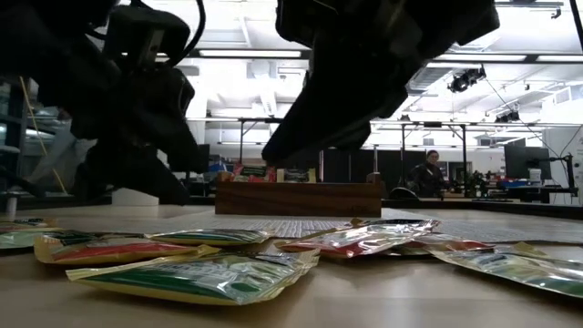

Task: Pick & Place Tea
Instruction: Put the yellow tea bag into the middle section of the wooden organizer

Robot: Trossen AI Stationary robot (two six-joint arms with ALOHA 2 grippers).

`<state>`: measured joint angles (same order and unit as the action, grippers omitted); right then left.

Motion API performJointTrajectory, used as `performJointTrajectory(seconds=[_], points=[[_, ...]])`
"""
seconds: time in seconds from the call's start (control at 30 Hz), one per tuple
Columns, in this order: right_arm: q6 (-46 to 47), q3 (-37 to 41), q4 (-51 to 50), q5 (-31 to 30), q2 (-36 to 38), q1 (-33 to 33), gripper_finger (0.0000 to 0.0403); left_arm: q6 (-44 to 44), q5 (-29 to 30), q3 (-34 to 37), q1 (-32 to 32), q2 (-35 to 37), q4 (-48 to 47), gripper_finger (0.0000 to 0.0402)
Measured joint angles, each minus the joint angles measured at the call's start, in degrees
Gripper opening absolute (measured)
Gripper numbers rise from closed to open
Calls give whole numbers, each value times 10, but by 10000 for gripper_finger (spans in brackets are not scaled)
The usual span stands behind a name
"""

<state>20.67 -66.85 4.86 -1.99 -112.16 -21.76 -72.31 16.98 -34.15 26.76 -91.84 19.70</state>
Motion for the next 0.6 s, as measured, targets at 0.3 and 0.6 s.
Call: performJointTrajectory(seconds=[0.3,0.6], points=[[55,0,14,-54,-5,-14,0,16,-8,-2,0,-2,-20,179],[78,0,49,-85,-5,-25,0,24,-31,-2,0,-2,-19,179]])
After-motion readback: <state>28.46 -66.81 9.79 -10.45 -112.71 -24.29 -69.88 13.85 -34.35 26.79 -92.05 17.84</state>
